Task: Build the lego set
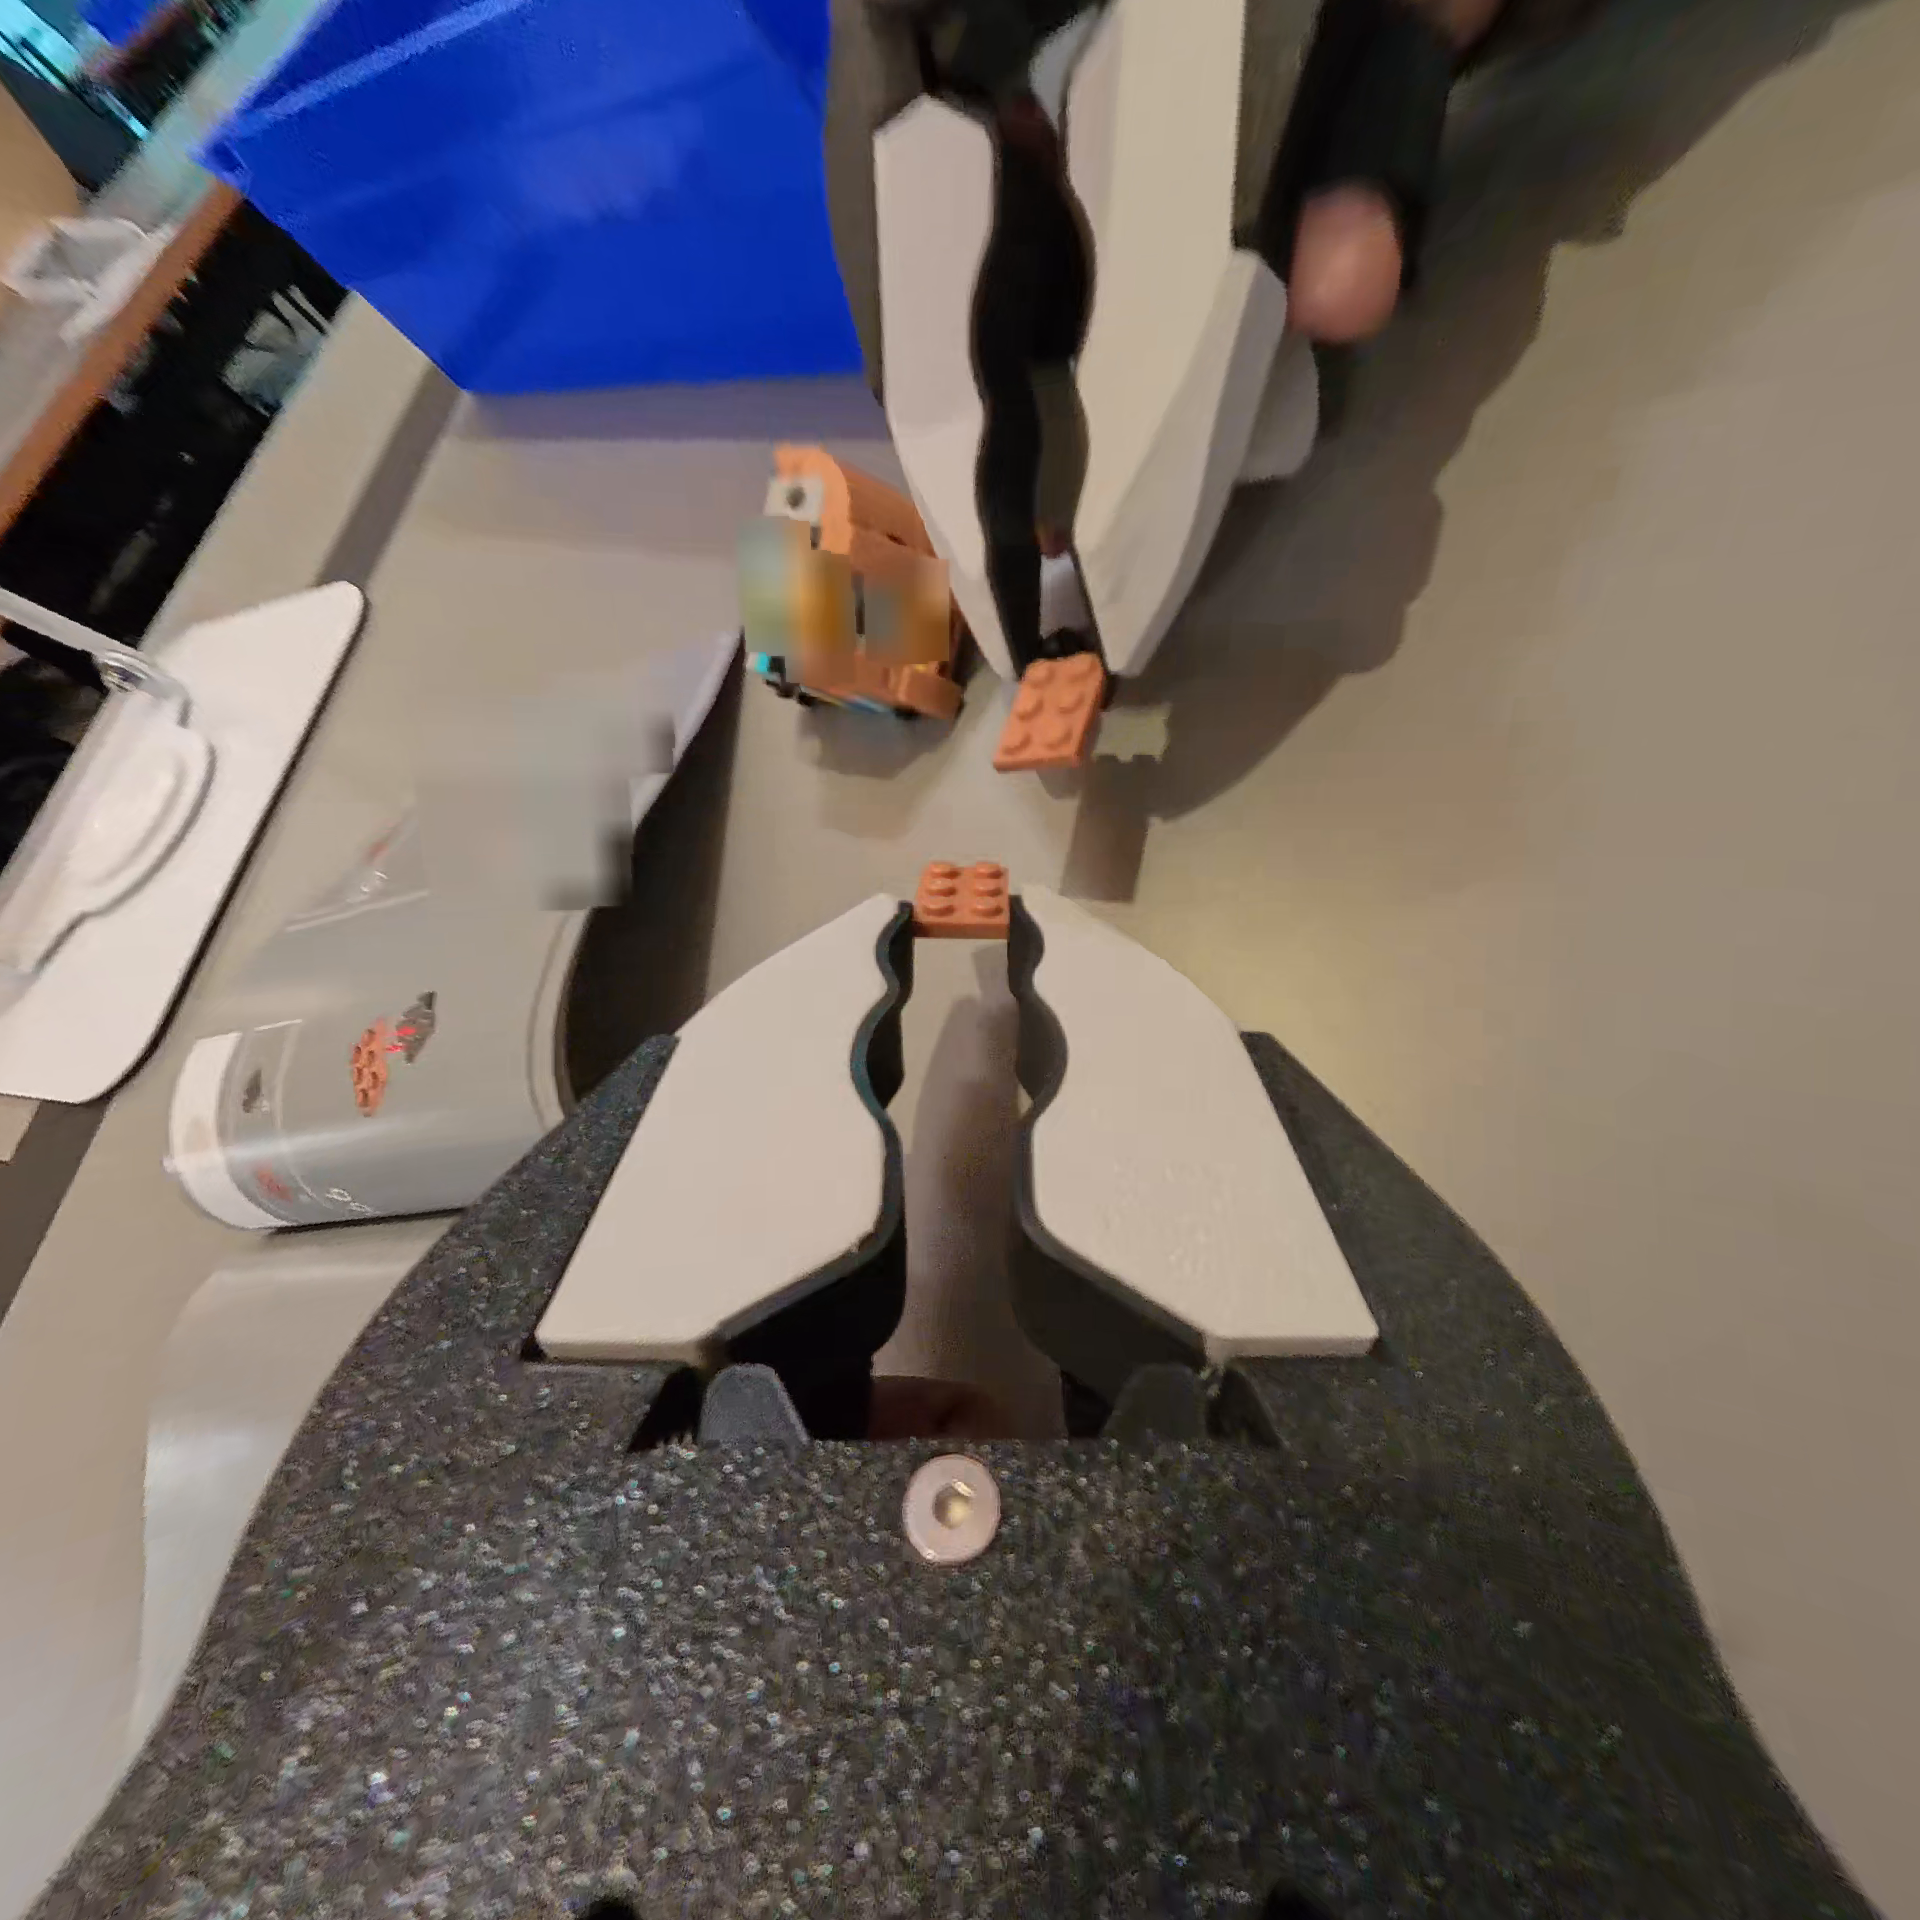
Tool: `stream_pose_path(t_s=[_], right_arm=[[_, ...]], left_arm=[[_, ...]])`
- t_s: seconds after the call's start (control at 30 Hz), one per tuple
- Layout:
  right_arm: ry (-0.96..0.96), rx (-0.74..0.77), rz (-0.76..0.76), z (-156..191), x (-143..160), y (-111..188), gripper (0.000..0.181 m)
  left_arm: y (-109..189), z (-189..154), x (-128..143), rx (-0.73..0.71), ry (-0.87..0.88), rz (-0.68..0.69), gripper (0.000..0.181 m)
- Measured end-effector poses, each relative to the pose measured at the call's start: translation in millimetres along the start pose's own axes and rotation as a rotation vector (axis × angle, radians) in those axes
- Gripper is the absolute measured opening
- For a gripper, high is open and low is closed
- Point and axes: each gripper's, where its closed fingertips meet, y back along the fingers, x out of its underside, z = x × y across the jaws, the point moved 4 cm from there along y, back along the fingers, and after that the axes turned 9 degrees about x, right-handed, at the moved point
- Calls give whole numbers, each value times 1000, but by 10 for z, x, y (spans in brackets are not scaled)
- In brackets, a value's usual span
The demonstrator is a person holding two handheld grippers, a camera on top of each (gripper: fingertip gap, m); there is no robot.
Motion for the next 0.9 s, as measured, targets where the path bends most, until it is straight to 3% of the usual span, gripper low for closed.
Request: stream_pose_path(t_s=[0.13,0.53,0.67,0.9], right_arm=[[-8,13,-36,1,-23,21,17],[-51,18,-87,-46,-51,47,17],[-76,14,-102,-71,-63,60,17],[-89,32,-122,-98,-78,73,17]], left_arm=[[-11,-40,86,39,37,91,17],[15,-153,139,191,226,119,18],[26,-189,149,224,244,124,31],[125,-131,10,233,284,-26,45]])
